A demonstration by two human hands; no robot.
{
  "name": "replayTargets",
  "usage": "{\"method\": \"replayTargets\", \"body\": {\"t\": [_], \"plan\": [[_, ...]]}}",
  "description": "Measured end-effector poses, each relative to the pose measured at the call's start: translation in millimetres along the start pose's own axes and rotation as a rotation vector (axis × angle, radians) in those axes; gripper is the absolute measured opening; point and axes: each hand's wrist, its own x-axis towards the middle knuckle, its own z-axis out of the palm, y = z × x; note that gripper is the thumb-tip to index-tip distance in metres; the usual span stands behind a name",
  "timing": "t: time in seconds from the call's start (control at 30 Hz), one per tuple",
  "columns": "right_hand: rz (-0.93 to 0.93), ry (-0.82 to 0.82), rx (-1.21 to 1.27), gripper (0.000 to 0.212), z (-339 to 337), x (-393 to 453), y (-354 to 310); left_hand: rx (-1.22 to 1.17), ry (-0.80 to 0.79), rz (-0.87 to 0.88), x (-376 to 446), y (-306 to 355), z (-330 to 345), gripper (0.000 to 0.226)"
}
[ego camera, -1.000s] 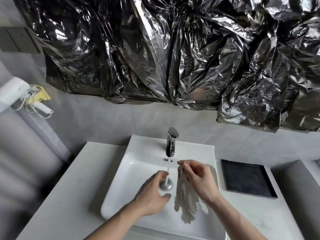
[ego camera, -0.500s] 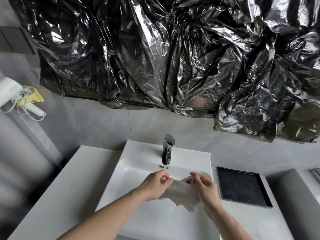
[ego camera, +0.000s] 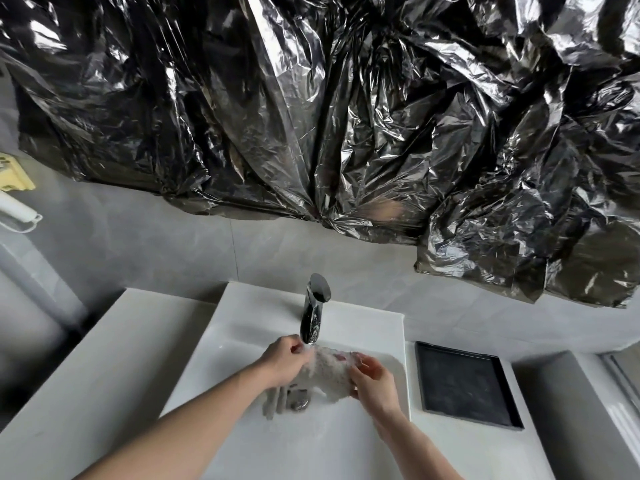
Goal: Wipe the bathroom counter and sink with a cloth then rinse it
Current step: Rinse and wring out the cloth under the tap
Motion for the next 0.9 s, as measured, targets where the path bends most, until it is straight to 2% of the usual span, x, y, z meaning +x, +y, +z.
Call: {"method": "replayTargets", "body": {"t": [0.17,0.27,0.3,0.4,0.43,0.53,0.67,0.77,0.9], "plan": [[-0.027,-0.153,-0.259,0.066,16.4,2.1,11.4,-0.195,0.045,-0.087,4.5,0.4,3.6,0.027],[-0.027,-0.295,-0.373,0.083,40.0,-1.7,18.0,-0.417,0.019,-0.146,0.2,5.2,3.7,0.006],[-0.043,-0.323,-0.396,0.078,48.0,-3.4,19.6,-0.469,0.016,-0.163,-0.4,5.1,3.3,0.010],[-0.063,-0.385,-0.352,0.026,64.5,-7.1,18.6,-0.605,0.007,-0.205,0.1,-3.4,1.4,0.016],[-0.072,-0.378,-0.345,0.023,67.5,-8.4,17.3,-0.642,0.009,-0.210,-0.3,-7.3,-0.1,0.015],[-0.084,-0.279,-0.288,0.032,68.5,-8.2,18.2,-0.568,0.100,-0.214,-1.6,-24.9,-7.5,0.018],[-0.088,-0.112,-0.178,0.031,58.0,-12.3,6.1,-0.169,0.229,-0.210,-5.9,-56.4,-17.1,0.023],[-0.072,-0.158,-0.173,0.029,50.6,-15.5,-6.6,0.037,0.235,-0.174,-10.7,-67.0,-12.9,0.024],[-0.088,-0.263,-0.247,0.019,49.8,-23.2,-21.7,0.135,0.140,0.065,-17.4,-49.2,7.5,0.053]]}}
